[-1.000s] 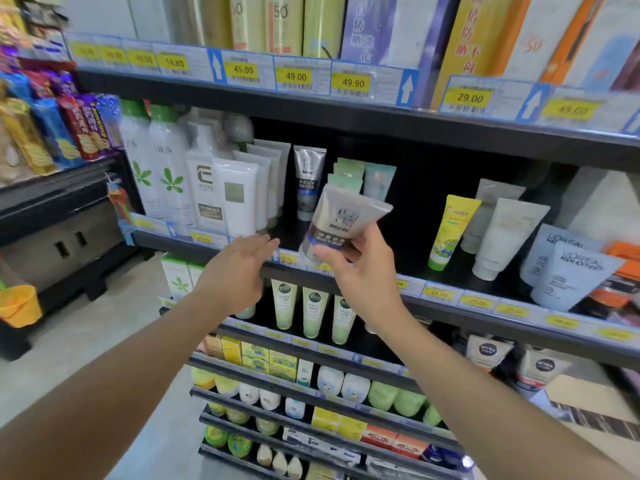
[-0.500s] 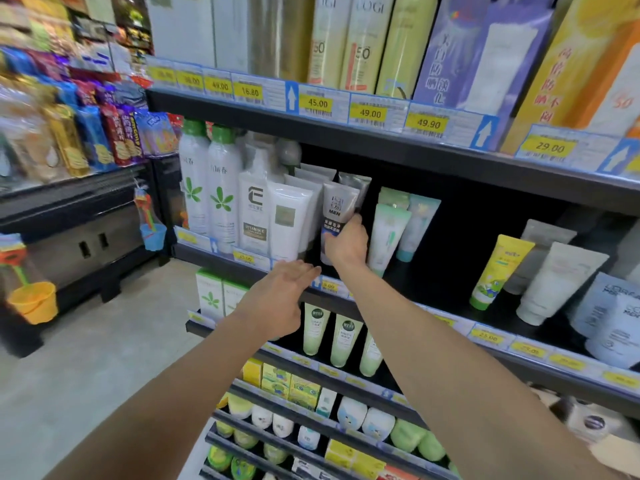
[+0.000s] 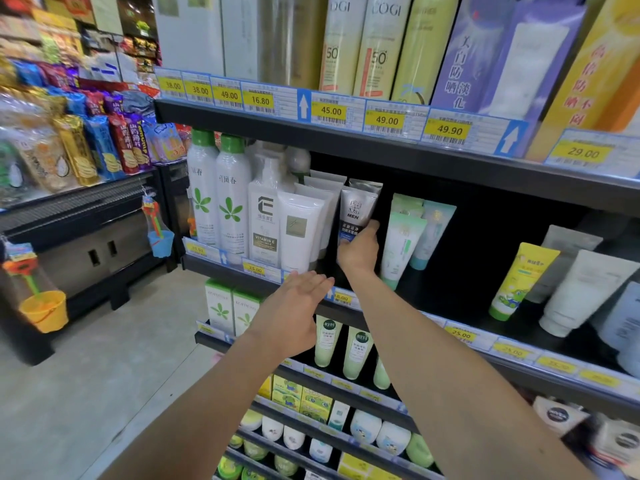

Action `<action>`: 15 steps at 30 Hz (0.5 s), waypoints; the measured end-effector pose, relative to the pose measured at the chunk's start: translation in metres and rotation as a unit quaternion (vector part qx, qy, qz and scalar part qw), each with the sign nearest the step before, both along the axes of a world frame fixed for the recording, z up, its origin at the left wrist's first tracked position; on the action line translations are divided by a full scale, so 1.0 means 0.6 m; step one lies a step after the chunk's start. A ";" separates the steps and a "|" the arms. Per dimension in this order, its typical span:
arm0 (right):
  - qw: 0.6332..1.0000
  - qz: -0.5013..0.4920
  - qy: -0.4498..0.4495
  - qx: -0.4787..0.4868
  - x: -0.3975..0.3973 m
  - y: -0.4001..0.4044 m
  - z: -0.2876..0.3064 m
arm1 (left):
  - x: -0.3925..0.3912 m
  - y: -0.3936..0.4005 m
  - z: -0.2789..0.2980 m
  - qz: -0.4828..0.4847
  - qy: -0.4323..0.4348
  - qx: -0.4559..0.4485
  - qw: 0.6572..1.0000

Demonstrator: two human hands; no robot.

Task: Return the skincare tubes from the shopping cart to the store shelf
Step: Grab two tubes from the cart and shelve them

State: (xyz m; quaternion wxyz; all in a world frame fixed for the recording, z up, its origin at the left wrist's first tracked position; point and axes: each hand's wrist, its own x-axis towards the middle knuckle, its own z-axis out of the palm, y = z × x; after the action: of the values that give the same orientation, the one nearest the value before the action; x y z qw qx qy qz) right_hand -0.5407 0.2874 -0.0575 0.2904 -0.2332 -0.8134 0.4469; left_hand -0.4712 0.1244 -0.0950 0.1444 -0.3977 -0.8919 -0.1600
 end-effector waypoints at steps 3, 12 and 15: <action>1.000 0.002 -0.014 0.000 0.001 0.001 0.001 | 0.002 0.002 0.002 0.004 -0.003 -0.002 1.000; 0.989 0.034 -0.116 -0.080 0.026 -0.010 0.025 | 0.009 0.006 0.010 0.014 -0.016 -0.027 0.999; 0.988 0.062 -0.129 -0.058 0.058 -0.018 0.038 | 0.007 0.007 0.012 0.018 -0.019 -0.039 0.999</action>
State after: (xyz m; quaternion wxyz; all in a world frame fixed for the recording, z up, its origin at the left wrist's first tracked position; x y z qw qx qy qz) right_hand -0.5061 0.2768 -0.0349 0.1409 -0.2545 -0.8296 0.4765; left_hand -0.4669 0.1283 -0.0878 0.1147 -0.3841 -0.9068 -0.1303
